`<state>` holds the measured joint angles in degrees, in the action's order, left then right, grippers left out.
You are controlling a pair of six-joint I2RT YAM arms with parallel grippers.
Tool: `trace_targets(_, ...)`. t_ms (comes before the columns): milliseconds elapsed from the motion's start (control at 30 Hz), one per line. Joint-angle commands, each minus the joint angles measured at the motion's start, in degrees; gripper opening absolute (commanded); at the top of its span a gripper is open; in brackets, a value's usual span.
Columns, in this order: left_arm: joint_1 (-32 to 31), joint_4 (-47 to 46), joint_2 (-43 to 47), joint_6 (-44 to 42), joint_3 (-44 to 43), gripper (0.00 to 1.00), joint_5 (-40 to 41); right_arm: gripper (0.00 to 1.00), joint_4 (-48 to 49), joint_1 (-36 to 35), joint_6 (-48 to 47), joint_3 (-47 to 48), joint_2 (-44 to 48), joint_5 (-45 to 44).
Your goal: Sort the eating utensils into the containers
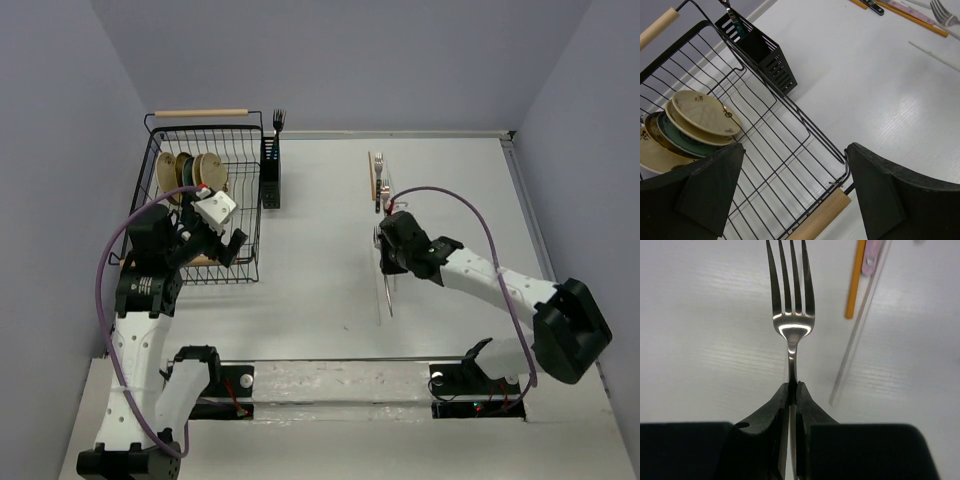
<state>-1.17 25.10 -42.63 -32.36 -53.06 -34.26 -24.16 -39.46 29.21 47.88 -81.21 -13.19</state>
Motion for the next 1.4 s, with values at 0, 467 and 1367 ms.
trace_targets(0, -0.24, -2.42, -0.52, 1.51, -2.75, 0.99, -0.72, 0.00, 11.66, -0.26, -11.17, 7.05, 10.00, -1.14)
trace_targets(467, -0.06, -22.54, 0.44, 8.98, 7.43, 0.99, 29.93, 0.00, 69.49, -0.26, -24.99, 45.22, -21.20, 16.71)
trace_targets(1367, 0.03, -40.92, -1.58, 6.08, 16.93, 0.99, 52.98, 0.00, 76.55, -0.26, -24.38, 77.37, -63.63, 15.92)
